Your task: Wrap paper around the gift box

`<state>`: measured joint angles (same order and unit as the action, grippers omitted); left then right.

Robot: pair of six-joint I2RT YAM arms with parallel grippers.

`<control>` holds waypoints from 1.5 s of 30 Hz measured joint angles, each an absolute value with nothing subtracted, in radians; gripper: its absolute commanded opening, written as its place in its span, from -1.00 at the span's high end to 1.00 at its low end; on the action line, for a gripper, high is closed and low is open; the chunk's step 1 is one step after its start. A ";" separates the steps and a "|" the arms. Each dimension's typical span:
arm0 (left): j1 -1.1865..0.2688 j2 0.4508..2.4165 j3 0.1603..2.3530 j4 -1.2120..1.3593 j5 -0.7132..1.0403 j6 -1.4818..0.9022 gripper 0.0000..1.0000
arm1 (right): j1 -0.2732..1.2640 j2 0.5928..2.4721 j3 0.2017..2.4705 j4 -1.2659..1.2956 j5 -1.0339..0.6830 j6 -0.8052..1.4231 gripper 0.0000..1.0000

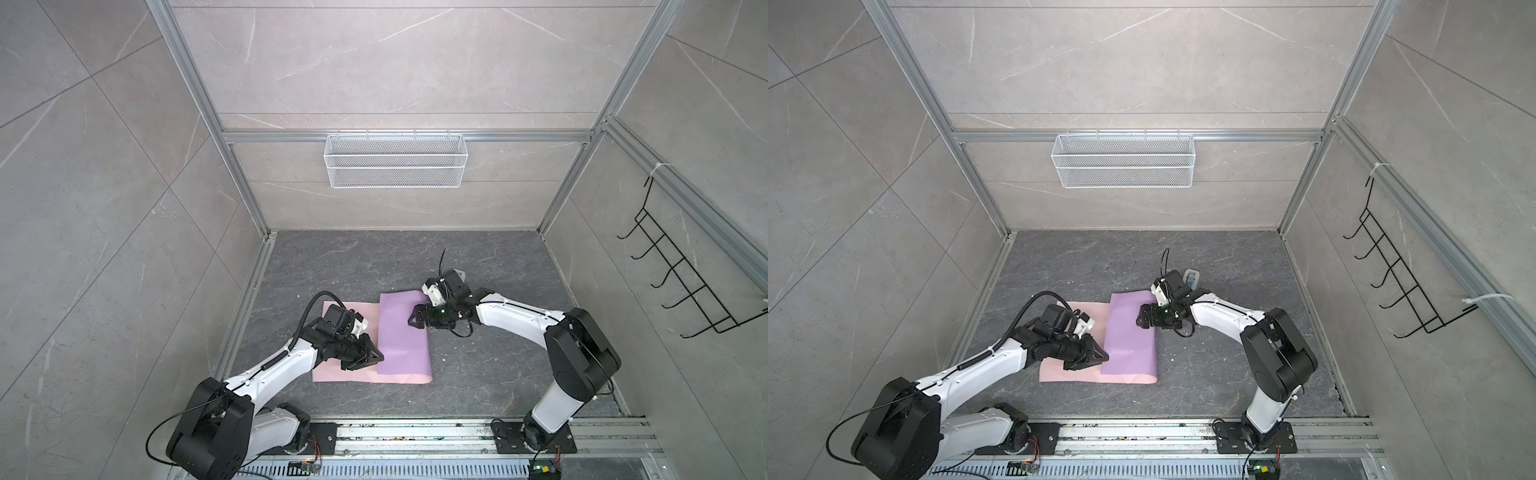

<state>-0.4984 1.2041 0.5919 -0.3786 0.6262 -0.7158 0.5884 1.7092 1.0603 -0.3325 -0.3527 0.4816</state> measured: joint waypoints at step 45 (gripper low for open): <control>-0.442 1.599 0.848 -0.198 0.636 -0.677 0.18 | 0.588 1.726 1.062 -0.304 -0.371 0.482 -0.75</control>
<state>-0.4416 1.5993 0.8478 -0.1978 0.6365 -0.6769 0.5884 1.7264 1.0622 -0.3042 -0.3706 0.4816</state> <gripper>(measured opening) 0.438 0.868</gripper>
